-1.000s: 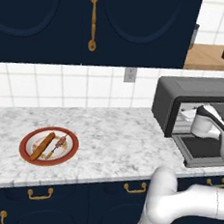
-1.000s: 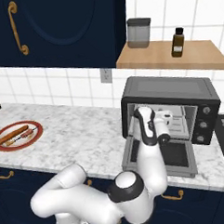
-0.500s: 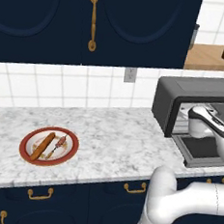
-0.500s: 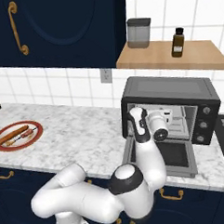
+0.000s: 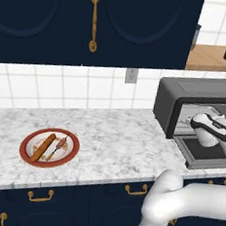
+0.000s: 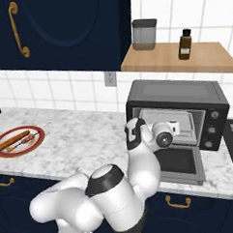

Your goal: Pick up the kebab skewer and baguette bread, and place them inside the toaster oven. Close the toaster oven door and start by setting the timer.

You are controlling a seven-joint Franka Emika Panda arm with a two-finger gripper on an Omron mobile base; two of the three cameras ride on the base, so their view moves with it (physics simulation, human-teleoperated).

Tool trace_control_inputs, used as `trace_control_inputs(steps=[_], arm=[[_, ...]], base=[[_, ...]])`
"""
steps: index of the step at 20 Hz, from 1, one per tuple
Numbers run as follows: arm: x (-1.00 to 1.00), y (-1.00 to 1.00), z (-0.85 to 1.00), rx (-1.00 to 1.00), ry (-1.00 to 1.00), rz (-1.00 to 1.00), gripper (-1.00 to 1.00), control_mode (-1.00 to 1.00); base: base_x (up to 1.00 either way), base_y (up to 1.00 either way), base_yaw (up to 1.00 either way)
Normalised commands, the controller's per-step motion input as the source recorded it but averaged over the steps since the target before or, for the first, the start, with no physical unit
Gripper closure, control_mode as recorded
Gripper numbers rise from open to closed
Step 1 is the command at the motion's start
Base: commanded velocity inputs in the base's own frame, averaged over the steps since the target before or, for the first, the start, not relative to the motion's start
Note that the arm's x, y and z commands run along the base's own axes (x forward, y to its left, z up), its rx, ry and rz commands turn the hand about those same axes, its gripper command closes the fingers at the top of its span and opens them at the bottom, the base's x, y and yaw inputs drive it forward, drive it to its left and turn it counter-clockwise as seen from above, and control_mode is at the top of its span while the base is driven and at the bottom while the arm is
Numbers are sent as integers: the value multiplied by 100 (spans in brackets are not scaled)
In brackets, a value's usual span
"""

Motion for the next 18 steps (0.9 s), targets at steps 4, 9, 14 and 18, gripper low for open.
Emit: trace_control_inputs(steps=[4, 9, 14, 18], arm=[[-98, -21, -46, -6, 23, 0, -100, -100], [-94, -30, -7, -2, 34, 0, -100, -100], [-97, -42, 28, 0, 39, 0, -100, -100], [-99, 23, 100, 0, 8, 1, -100, -100]], base=[[0, 0, 0], [0, 0, 0], [0, 0, 0], [0, 0, 0]])
